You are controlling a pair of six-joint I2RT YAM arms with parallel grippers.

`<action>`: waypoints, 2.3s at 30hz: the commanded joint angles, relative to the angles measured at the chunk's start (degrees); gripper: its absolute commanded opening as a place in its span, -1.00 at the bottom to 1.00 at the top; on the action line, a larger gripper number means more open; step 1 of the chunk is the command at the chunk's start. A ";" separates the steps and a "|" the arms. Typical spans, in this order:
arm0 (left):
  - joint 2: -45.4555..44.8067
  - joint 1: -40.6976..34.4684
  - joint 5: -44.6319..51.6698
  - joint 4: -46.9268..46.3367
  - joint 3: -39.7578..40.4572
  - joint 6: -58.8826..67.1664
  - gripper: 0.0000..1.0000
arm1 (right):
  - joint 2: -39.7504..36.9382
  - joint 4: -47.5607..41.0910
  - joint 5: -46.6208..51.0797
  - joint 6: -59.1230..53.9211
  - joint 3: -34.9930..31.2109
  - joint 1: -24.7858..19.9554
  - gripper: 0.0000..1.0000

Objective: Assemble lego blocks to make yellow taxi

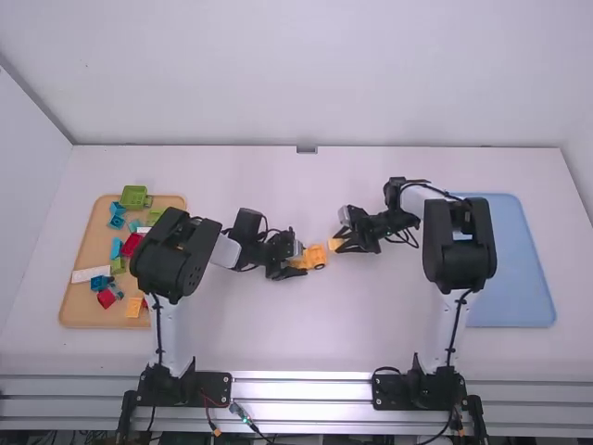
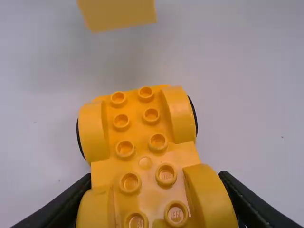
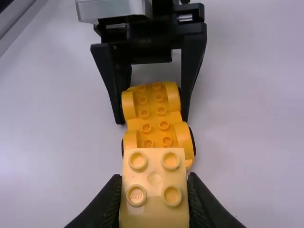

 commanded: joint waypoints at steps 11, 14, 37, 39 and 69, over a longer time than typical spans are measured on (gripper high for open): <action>1.18 0.20 1.03 0.52 1.51 -3.06 -0.07 | -3.06 4.63 0.35 8.90 0.96 1.16 -0.71; 1.18 0.22 1.05 0.00 1.49 -1.60 -0.07 | -3.17 6.49 2.95 12.85 0.96 3.06 -0.75; 1.18 0.20 -0.92 -3.21 1.36 0.87 -0.03 | -5.79 9.01 5.35 18.21 0.96 7.91 -0.88; 1.18 0.22 -0.90 -3.65 1.49 0.87 -0.05 | -5.86 9.38 5.53 18.18 0.96 8.41 -0.89; 1.18 0.15 -0.94 -13.27 2.89 11.96 -0.22 | -21.00 41.90 6.25 34.51 -25.31 9.01 -1.00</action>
